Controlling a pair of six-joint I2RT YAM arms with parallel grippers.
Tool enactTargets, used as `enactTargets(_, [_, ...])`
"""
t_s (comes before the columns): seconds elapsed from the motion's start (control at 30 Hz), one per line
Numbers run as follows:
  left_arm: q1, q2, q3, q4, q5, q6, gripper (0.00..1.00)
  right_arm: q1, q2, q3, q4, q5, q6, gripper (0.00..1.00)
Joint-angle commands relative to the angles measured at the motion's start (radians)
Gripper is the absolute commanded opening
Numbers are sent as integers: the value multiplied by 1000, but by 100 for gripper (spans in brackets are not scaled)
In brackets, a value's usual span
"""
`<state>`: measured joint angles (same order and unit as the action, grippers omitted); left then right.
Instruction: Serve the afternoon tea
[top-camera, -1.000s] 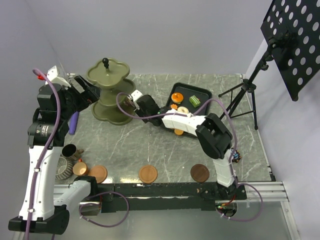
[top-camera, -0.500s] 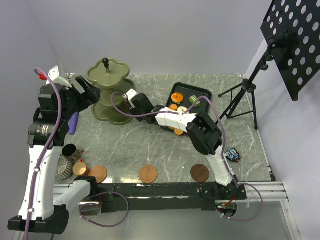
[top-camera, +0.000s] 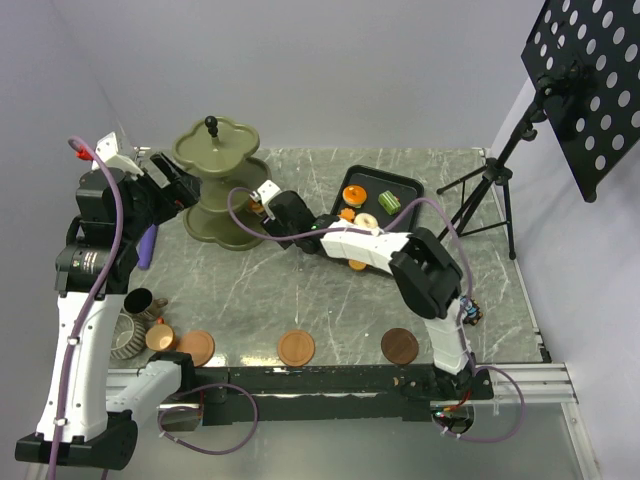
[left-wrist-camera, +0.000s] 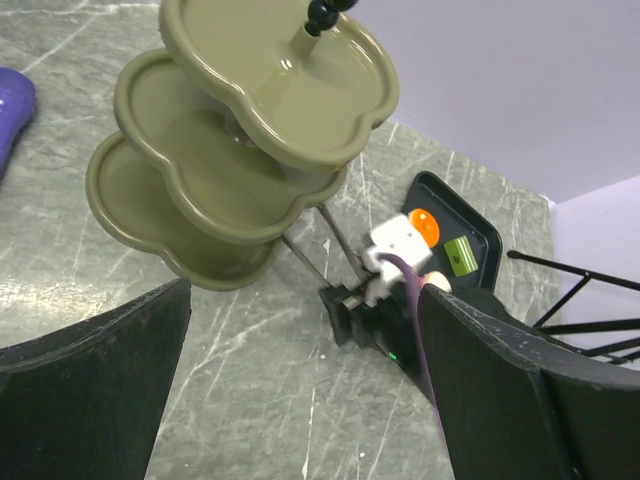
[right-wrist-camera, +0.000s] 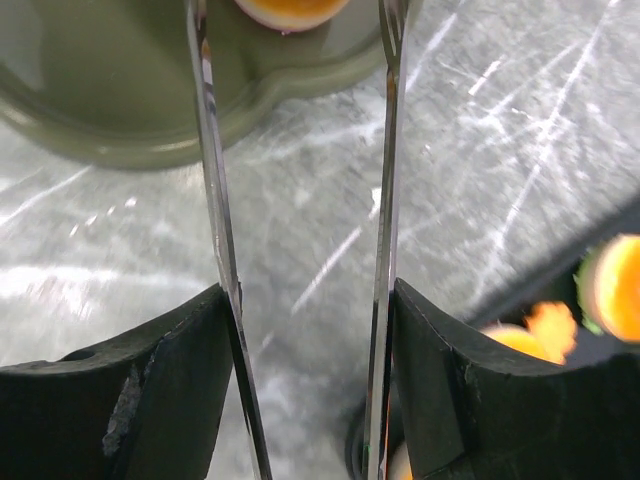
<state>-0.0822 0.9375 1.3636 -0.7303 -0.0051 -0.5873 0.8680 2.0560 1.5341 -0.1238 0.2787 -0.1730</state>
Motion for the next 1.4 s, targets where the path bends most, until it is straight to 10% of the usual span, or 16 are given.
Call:
enactTargets(0.0, [-2, -28, 6, 35, -53, 9, 100, 14, -166, -37, 10, 22, 24, 66])
enactTargets(0.7, [-43, -85, -63, 86, -121, 61, 100, -6, -661, -379, -442, 160, 317, 62])
enactTargets(1.37, [-71, -82, -54, 78, -121, 64, 100, -442, -588, -192, -746, -274, 303, 62])
